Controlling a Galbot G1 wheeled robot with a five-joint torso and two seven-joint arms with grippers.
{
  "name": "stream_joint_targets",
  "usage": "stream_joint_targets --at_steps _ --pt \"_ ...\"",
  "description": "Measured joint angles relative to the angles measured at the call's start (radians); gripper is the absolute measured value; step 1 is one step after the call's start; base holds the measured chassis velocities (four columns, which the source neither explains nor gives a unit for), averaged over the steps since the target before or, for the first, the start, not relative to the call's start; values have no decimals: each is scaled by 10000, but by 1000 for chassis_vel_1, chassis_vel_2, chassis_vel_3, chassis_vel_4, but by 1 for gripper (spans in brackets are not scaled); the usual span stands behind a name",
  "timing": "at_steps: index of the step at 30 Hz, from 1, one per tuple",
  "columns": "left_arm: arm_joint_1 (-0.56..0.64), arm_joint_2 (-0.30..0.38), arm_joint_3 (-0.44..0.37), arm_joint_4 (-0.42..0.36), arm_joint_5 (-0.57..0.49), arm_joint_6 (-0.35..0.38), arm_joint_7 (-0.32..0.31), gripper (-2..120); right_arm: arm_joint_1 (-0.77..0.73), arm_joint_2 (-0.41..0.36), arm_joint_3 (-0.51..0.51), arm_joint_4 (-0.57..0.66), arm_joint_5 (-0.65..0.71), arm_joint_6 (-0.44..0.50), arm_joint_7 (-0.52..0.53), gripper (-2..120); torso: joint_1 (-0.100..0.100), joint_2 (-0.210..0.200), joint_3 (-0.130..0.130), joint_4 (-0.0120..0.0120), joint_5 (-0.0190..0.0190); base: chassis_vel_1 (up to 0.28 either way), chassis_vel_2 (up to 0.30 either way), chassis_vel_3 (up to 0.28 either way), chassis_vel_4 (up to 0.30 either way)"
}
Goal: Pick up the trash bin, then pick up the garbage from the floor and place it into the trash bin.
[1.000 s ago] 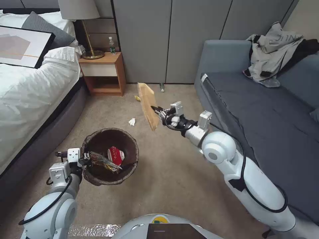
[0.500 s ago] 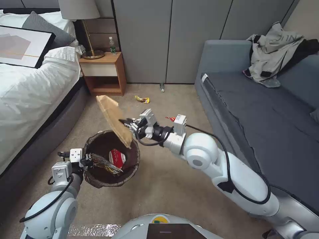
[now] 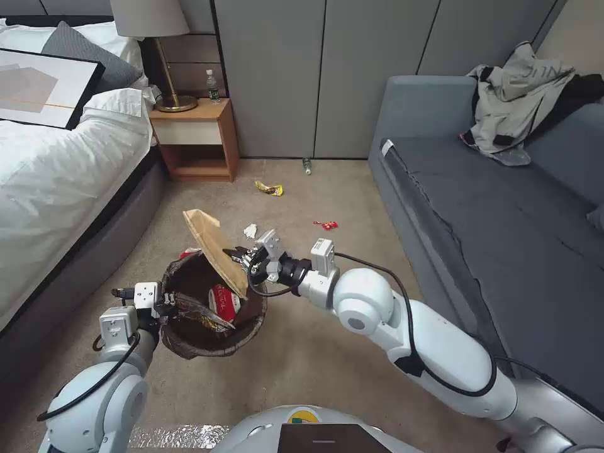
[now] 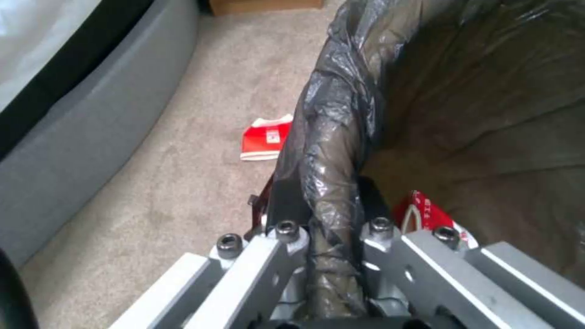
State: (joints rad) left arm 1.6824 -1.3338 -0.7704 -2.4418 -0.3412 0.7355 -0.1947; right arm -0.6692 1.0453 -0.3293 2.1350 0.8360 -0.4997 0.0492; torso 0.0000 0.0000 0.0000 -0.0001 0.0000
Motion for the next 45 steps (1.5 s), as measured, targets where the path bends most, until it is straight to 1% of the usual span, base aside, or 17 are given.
stream_joint_targets --at_steps 7,10,12,14,17,19,20,21,23,24,27,29,30,32,38,42,45 --pt "-26 -16 -10 0 -63 8 0 3 -76 117 -218 -119 -113 -8 24 -1 0 0 0 0 0 0 0 0 0" --pt "-59 -24 -15 2 -97 8 -6 3 -120 193 -329 -139 -232 -7 188 13 -1 0 0 0 0 0 0 0 0" --pt "-69 -27 -17 6 -115 9 -9 3 -153 215 -342 -153 -283 -5 234 15 0 0 0 1 0 0 0 0 0" --pt "-98 -28 -35 34 -136 9 -18 3 -274 285 -340 -184 -361 0 365 27 0 0 0 0 0 0 0 0 0" --pt "-131 -27 -53 49 -139 9 -25 3 -386 313 -295 -204 -433 11 417 39 0 0 0 1 0 0 0 0 0" --pt "-131 -27 -53 49 -139 9 -25 3 -386 313 -295 -204 -433 11 417 39 0 0 0 1 0 0 0 0 0" --pt "-148 -28 -53 52 -141 9 -27 3 -440 313 -277 -217 -529 52 424 46 0 0 0 0 0 0 0 0 0" --pt "-180 -32 -44 55 -144 8 -32 3 -586 308 -230 -216 -627 108 453 59 0 0 0 0 0 0 0 0 0" --pt "-197 -29 -46 66 -148 9 -33 3 -670 288 -191 -188 -638 112 481 67 -1 0 0 0 0 0 0 0 0" --pt "-197 -29 -46 66 -148 9 -33 3 -670 288 -191 -188 -638 112 481 67 -1 0 0 0 0 0 0 0 0" --pt "-209 -20 -61 82 -153 8 -37 3 -811 300 -60 -120 -676 143 523 82 0 0 0 0 0 0 0 0 0" --pt "-210 -20 -61 82 -154 8 -37 3 -834 316 -23 -110 -680 149 539 84 0 0 0 1 0 0 0 0 0" --pt "-211 -20 -62 82 -155 8 -38 3 -892 362 72 -86 -686 175 584 91 0 0 0 1 0 0 0 0 0" --pt "-213 -29 -64 82 -155 7 -43 3 -1014 434 268 -48 -709 228 640 97 -1 0 0 1 0 0 0 0 0" --pt "-216 -64 -66 82 -155 -6 -57 3 -1486 506 941 56 -1032 432 650 100 0 0 0 3 1 0 0 0 0" --pt "-220 -111 -60 76 -159 -110 -58 3 -2391 435 2181 318 -1415 677 587 100 -1 0 0 0 3 0 0 0 0" --pt "-221 -128 -56 74 -159 -151 -57 3 -2748 393 2658 424 -1559 771 549 100 0 0 -1 -1 2 0 0 0 0"
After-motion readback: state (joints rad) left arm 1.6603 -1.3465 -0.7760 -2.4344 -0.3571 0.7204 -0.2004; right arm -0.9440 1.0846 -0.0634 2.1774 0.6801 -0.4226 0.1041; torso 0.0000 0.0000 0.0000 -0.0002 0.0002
